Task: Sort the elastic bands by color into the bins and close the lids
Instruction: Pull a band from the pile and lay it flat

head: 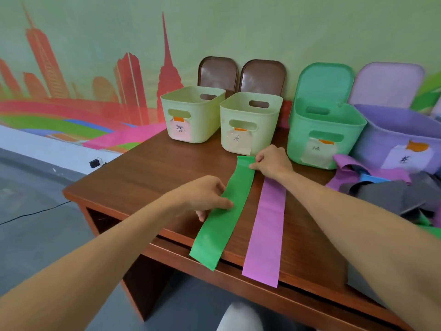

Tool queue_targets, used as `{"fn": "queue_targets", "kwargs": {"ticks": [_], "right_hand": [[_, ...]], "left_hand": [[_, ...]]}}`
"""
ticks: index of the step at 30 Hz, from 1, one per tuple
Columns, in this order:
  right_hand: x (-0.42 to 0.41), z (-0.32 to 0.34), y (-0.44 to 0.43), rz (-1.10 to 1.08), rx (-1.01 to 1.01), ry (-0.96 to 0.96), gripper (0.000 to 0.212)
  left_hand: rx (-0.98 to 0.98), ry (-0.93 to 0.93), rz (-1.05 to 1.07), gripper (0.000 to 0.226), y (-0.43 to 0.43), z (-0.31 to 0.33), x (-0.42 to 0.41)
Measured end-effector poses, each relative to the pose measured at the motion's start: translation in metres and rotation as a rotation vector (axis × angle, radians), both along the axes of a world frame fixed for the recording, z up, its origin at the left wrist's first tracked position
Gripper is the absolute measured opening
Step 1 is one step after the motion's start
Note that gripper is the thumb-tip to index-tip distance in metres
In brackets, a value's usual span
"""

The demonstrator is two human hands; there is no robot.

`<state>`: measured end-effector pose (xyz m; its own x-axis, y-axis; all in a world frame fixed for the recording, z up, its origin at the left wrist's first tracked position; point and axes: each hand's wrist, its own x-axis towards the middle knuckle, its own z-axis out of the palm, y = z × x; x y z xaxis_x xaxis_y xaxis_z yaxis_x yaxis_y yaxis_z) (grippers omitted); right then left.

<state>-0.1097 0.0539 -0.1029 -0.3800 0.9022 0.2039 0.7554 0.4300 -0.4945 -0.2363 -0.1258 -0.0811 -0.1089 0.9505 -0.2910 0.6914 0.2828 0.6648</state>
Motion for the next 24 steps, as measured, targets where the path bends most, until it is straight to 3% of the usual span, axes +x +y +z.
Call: {"fn": "queue_targets", "kwargs": {"ticks": [2, 5, 9, 14, 17, 20, 24], "right_hand": [[-0.003, -0.002, 0.001, -0.011, 0.010, -0.025, 0.017], [-0.005, -0.004, 0.004, -0.078, 0.022, -0.063, 0.016], [-0.008, -0.001, 0.002, -0.142, 0.007, -0.166, 0.035], [-0.001, 0.019, -0.001, -0.136, 0.082, -0.212, 0.040], [0.024, 0.040, 0.001, -0.063, 0.061, -0.212, 0.031], [0.060, 0.059, -0.004, 0.064, 0.044, -0.210, 0.022], [0.114, 0.082, -0.030, 0.204, 0.034, -0.283, 0.016]], "left_hand": [[-0.001, 0.180, -0.048, 0.042, 0.002, 0.001, 0.002], [-0.027, 0.311, -0.051, 0.039, 0.003, -0.001, -0.001], [-0.004, 0.350, 0.003, 0.039, 0.001, -0.003, -0.005], [0.189, 0.373, -0.039, 0.048, 0.004, -0.009, -0.008], [0.374, 0.291, -0.066, 0.027, 0.009, -0.012, 0.003], [0.572, -0.005, 0.084, 0.010, 0.019, -0.008, 0.027], [0.509, -0.149, 0.019, 0.012, 0.031, 0.001, 0.067]]}}
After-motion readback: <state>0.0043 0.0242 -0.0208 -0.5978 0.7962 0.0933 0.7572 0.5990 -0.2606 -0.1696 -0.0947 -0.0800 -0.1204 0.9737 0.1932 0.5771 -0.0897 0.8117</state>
